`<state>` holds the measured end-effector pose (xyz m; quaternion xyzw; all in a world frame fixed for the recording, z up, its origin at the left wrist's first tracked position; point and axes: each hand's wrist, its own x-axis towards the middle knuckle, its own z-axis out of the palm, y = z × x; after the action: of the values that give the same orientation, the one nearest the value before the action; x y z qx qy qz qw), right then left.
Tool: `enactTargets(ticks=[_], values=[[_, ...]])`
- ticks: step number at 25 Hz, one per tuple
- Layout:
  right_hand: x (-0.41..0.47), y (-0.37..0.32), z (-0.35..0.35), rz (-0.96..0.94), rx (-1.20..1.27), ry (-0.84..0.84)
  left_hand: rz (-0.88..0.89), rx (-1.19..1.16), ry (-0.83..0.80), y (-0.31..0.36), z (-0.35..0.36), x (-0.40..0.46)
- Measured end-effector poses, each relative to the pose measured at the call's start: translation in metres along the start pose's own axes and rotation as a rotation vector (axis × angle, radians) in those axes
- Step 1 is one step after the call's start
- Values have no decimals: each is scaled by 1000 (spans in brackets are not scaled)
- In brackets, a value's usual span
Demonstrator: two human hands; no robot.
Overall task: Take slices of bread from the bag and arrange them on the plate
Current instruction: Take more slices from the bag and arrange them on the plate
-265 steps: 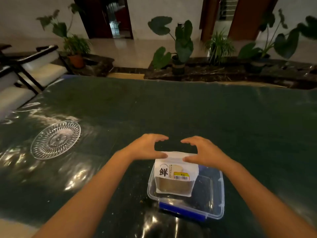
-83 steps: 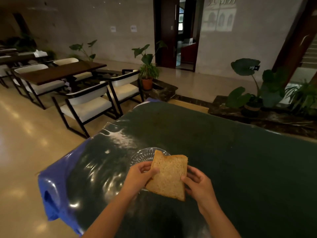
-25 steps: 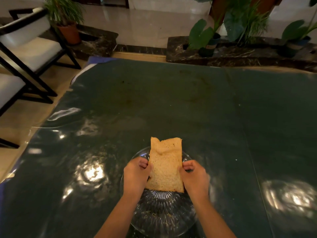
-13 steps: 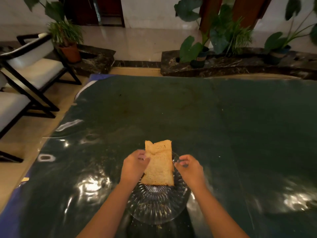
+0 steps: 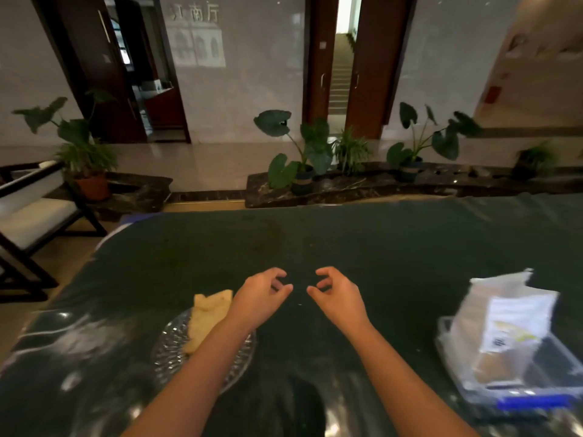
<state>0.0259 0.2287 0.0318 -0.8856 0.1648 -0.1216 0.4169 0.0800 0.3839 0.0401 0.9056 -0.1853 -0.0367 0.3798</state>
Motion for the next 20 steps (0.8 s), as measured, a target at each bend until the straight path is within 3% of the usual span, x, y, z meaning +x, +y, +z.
enactTargets(ticks=[9, 20], values=[[-69, 92, -207, -133, -98, 71, 161, 29, -26, 182, 107, -72], [-10, 176, -304, -144, -140, 24, 102, 70, -45, 263, 200, -1]])
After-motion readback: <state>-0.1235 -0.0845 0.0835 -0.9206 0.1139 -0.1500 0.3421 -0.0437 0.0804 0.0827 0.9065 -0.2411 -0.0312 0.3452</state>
